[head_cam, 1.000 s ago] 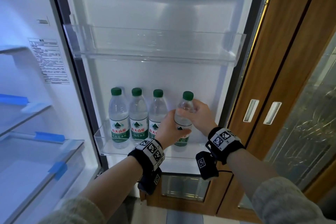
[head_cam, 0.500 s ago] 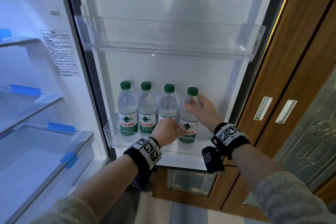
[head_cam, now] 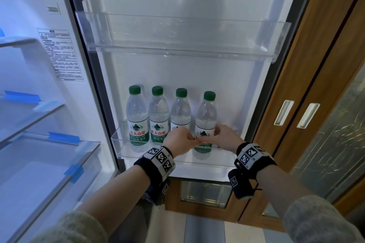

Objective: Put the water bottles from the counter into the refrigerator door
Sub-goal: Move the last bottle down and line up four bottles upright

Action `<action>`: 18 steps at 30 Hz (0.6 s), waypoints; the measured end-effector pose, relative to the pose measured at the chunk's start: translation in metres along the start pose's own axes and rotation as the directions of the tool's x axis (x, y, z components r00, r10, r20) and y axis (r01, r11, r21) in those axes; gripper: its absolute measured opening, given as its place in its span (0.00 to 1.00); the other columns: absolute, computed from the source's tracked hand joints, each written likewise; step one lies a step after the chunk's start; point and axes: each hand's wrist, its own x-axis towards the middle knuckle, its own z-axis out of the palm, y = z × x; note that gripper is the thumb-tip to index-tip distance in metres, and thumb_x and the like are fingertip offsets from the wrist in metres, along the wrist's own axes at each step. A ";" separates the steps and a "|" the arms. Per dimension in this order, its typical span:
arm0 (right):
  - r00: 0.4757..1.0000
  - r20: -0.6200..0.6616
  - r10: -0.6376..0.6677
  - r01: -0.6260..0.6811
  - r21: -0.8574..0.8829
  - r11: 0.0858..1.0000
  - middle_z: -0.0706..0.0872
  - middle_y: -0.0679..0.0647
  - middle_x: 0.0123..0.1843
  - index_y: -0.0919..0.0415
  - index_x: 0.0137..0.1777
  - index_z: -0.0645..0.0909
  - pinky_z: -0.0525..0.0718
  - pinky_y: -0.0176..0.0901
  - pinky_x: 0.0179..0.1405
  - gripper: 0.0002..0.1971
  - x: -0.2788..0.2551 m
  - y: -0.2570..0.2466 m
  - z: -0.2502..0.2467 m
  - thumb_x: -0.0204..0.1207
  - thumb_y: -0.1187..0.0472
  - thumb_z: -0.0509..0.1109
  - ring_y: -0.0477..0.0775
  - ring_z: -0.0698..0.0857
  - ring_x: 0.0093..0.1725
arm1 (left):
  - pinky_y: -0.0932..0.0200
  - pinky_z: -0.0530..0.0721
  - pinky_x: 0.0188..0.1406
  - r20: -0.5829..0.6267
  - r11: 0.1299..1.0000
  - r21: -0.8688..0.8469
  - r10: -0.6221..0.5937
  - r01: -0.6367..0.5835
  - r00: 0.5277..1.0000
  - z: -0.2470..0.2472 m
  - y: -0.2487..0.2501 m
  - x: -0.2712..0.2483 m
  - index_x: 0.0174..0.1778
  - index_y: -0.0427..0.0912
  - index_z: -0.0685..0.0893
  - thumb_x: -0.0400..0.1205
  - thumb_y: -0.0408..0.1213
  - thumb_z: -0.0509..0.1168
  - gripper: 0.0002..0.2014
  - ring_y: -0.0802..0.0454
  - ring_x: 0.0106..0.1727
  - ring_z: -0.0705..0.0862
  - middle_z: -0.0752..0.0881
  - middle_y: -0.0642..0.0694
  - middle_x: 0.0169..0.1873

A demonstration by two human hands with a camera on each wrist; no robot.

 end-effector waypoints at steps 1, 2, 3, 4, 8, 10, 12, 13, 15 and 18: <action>1.000 -0.011 -0.002 0.002 -0.013 1.000 0.91 0.48 0.53 0.48 0.58 0.83 0.87 0.54 0.56 0.24 0.000 0.000 0.001 0.63 0.42 0.82 0.49 0.88 0.51 | 0.50 0.89 0.37 0.000 1.000 -0.004 -0.001 0.001 1.000 0.000 0.000 -0.001 0.33 0.36 0.90 0.76 0.59 0.68 0.26 0.51 0.25 0.81 0.91 0.39 0.32; 1.000 -0.028 -0.006 0.005 -0.015 1.000 0.91 0.48 0.52 0.49 0.58 0.83 0.87 0.54 0.55 0.26 -0.001 -0.001 0.002 0.63 0.40 0.81 0.49 0.88 0.51 | 0.50 0.89 0.37 -0.001 1.000 -0.008 -0.002 0.002 1.000 -0.001 0.001 -0.001 0.33 0.36 0.90 0.77 0.57 0.68 0.25 0.51 0.25 0.81 0.91 0.39 0.32; 0.999 -0.046 -0.005 0.005 -0.014 1.000 0.90 0.48 0.52 0.50 0.59 0.83 0.88 0.54 0.54 0.26 -0.002 -0.002 0.004 0.64 0.39 0.80 0.49 0.88 0.51 | 0.51 0.89 0.38 -0.002 1.000 -0.010 -0.001 0.000 1.000 -0.001 0.001 -0.002 0.32 0.37 0.90 0.77 0.56 0.68 0.23 0.52 0.26 0.82 0.91 0.40 0.31; 0.998 -0.067 -0.007 0.007 -0.011 1.000 0.90 0.47 0.53 0.49 0.59 0.82 0.88 0.53 0.53 0.25 -0.003 -0.003 0.005 0.65 0.39 0.79 0.48 0.87 0.51 | 0.52 0.89 0.38 -0.004 1.000 -0.008 -0.001 0.001 1.000 -0.001 0.001 -0.002 0.32 0.39 0.90 0.78 0.54 0.68 0.21 0.52 0.26 0.82 0.91 0.42 0.31; 0.995 -0.099 -0.003 0.003 -0.004 1.000 0.87 0.46 0.53 0.45 0.58 0.78 0.89 0.51 0.48 0.22 -0.009 -0.007 0.007 0.67 0.41 0.79 0.49 0.86 0.52 | 0.55 0.89 0.37 -0.009 1.000 0.012 0.004 -0.004 1.000 -0.001 0.003 -0.002 0.30 0.45 0.88 0.79 0.51 0.67 0.17 0.55 0.26 0.83 0.90 0.47 0.30; 0.996 -0.084 0.000 -0.001 -0.013 1.000 0.85 0.45 0.53 0.47 0.61 0.77 0.88 0.46 0.42 0.26 -0.011 -0.008 0.007 0.65 0.43 0.80 0.47 0.85 0.51 | 0.57 0.88 0.35 0.001 1.000 0.019 0.004 -0.004 1.000 -0.001 0.003 -0.002 0.32 0.44 0.89 0.80 0.49 0.67 0.16 0.55 0.26 0.83 0.90 0.47 0.30; 0.999 -0.048 0.014 -0.016 -0.031 0.999 0.83 0.44 0.55 0.49 0.67 0.74 0.86 0.41 0.37 0.34 -0.012 -0.008 0.007 0.63 0.44 0.82 0.48 0.83 0.51 | 0.56 0.88 0.36 0.011 0.999 0.041 0.006 -0.007 1.000 0.000 0.002 -0.003 0.35 0.42 0.90 0.80 0.48 0.66 0.15 0.53 0.28 0.84 0.90 0.46 0.32; 0.999 -0.030 0.024 -0.025 -0.040 0.999 0.83 0.44 0.56 0.49 0.68 0.74 0.87 0.42 0.36 0.36 -0.012 -0.008 0.007 0.62 0.44 0.83 0.49 0.83 0.52 | 0.55 0.89 0.37 0.012 0.998 0.060 0.010 -0.010 1.000 0.000 0.002 -0.004 0.36 0.40 0.90 0.81 0.47 0.65 0.16 0.52 0.29 0.84 0.91 0.45 0.33; 0.999 -0.019 0.036 -0.037 -0.054 0.998 0.84 0.44 0.57 0.48 0.68 0.74 0.90 0.47 0.37 0.37 -0.010 -0.006 0.008 0.59 0.42 0.83 0.50 0.84 0.53 | 0.54 0.89 0.37 0.006 0.995 0.098 0.017 -0.017 1.000 0.002 0.001 -0.005 0.38 0.39 0.90 0.82 0.48 0.63 0.17 0.51 0.29 0.83 0.91 0.43 0.35; 0.998 -0.045 0.034 -0.036 -0.053 0.998 0.84 0.44 0.56 0.47 0.65 0.75 0.90 0.46 0.35 0.37 -0.009 -0.004 0.010 0.57 0.41 0.83 0.49 0.85 0.52 | 0.55 0.88 0.35 -0.002 0.993 0.116 0.023 -0.023 1.000 0.003 0.000 -0.007 0.39 0.40 0.89 0.82 0.48 0.62 0.17 0.52 0.28 0.81 0.91 0.43 0.36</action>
